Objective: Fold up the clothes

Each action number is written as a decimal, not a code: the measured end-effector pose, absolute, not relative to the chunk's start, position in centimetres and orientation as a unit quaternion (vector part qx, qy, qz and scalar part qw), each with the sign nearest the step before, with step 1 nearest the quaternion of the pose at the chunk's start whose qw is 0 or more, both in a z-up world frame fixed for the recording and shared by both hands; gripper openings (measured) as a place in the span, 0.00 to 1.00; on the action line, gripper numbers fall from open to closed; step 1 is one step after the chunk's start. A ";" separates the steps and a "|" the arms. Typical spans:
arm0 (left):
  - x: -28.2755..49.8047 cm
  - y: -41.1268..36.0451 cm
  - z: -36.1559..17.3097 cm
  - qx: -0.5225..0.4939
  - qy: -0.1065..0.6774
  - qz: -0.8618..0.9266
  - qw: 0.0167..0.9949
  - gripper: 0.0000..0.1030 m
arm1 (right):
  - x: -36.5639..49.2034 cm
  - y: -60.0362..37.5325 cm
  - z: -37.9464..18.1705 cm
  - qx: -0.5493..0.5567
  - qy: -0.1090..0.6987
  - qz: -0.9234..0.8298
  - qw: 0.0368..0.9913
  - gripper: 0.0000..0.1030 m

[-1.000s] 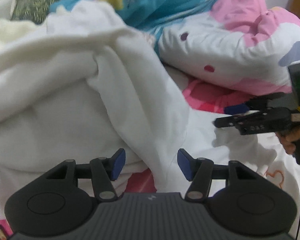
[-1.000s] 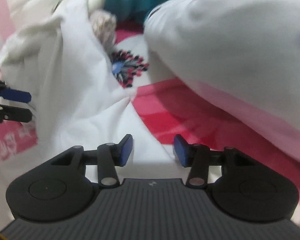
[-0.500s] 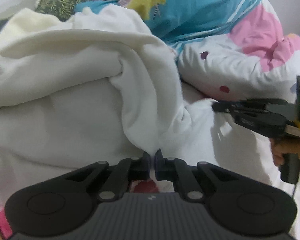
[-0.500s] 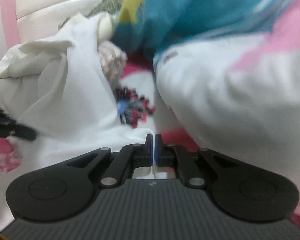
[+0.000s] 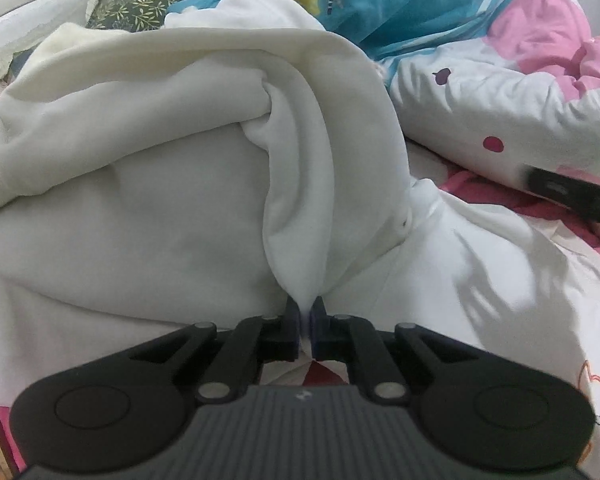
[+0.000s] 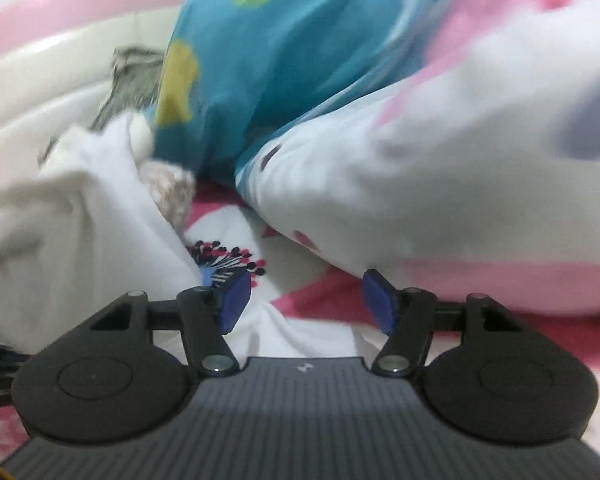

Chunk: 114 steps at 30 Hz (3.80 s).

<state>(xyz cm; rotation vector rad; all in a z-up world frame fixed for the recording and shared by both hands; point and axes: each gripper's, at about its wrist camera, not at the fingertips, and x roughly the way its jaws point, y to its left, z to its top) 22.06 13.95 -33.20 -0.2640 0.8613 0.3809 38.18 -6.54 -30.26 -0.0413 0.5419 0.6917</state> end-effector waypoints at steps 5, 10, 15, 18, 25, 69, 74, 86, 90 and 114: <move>22.1 13.4 -33.5 -0.108 0.411 0.191 0.885 0.06 | 36.5 -9.9 -31.3 -0.055 0.337 0.316 0.885 0.38; 21.8 12.8 -33.8 -0.087 0.410 0.200 0.885 0.06 | 40.6 -10.2 -35.6 -0.044 0.401 0.284 0.870 0.15; 21.9 12.4 -33.8 -0.077 0.412 0.205 0.884 0.07 | 42.5 -10.9 -33.9 0.030 0.371 0.276 0.886 0.18; 22.1 12.6 -33.8 -0.084 0.413 0.207 0.883 0.07 | 42.1 -12.9 -32.4 0.082 0.381 0.257 0.884 0.20; 22.0 12.6 -33.9 -0.083 0.411 0.206 0.884 0.08 | 46.2 -15.9 -34.9 0.178 0.444 0.219 0.850 0.27; 17.0 5.5 -29.7 -0.087 0.414 0.280 0.862 0.50 | 41.1 -32.2 -30.5 0.106 0.376 0.127 0.912 0.11; 18.6 0.3 -28.3 -0.087 0.413 0.238 0.875 0.53 | 36.4 -43.8 -25.6 0.144 0.397 0.076 0.903 0.32; 24.7 -16.4 -29.6 -0.076 0.484 -0.057 0.870 0.57 | 29.5 -61.0 -30.1 0.166 0.606 -0.070 0.775 0.57; 25.4 -20.9 -30.6 -0.070 0.498 -0.115 0.857 0.57 | 31.5 -63.7 -32.3 0.170 0.634 -0.093 0.748 0.61; 24.3 -27.8 -34.6 0.009 0.539 -0.201 0.818 0.55 | 27.4 -59.5 -29.4 -0.672 0.365 0.259 0.589 0.30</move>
